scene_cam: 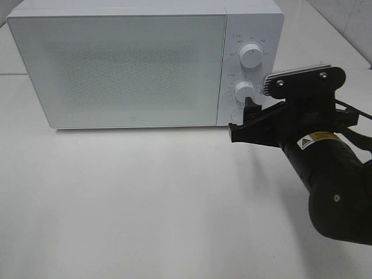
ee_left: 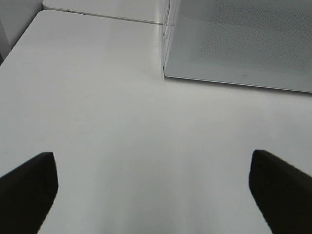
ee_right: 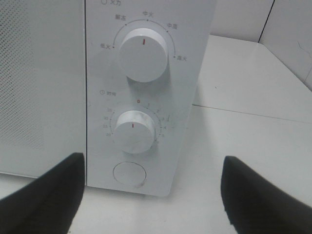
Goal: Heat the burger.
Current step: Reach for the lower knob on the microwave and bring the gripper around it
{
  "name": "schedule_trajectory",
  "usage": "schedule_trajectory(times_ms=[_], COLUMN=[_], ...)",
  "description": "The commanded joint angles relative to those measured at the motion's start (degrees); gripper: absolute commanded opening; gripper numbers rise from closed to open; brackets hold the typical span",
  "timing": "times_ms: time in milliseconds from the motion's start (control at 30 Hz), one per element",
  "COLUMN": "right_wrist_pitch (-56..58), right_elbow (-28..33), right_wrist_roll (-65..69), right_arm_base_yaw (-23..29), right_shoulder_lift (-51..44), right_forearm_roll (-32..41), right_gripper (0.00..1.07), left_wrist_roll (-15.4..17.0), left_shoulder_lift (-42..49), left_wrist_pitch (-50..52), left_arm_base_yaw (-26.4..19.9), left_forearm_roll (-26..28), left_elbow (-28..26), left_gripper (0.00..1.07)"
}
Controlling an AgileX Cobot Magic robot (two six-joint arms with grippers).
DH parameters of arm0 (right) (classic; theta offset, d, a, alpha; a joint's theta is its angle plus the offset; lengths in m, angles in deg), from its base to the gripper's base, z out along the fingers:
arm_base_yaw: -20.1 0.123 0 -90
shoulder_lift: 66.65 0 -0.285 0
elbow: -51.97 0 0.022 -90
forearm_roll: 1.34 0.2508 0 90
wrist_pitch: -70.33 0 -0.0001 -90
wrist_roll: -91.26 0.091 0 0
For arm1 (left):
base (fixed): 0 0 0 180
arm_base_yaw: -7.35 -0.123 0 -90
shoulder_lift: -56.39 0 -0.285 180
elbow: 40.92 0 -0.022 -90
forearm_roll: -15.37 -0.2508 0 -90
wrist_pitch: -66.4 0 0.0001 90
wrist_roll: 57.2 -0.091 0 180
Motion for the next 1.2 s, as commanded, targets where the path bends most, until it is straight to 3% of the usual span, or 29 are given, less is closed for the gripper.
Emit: schedule_trajectory(times_ms=[33, 267, 600, 1200], right_wrist_pitch=[-7.96, -4.98, -4.64, -3.15], right_elbow=[-2.01, -6.93, -9.40, -17.99], right_wrist_roll=[-1.49, -2.23, -1.55, 3.55], right_arm_base_yaw=[0.46, 0.46, -0.80, -5.10], right_shoulder_lift=[1.15, 3.15, 3.55, 15.07], right_forearm_roll=[0.97, 3.04, 1.95, -2.92], right_gripper=[0.76, 0.76, 0.76, 0.76], left_wrist_roll=[-0.11, -0.11, -0.11, -0.11], left_shoulder_lift=[1.20, 1.20, 1.20, 1.20], left_wrist_pitch=[0.46, 0.46, 0.46, 0.46], left_arm_base_yaw=[-0.06, -0.06, -0.06, -0.06], left_forearm_roll=[0.06, 0.06, 0.06, 0.06], left_elbow=[0.00, 0.00, 0.00, 0.00], left_gripper=[1.00, 1.00, 1.00, 1.00])
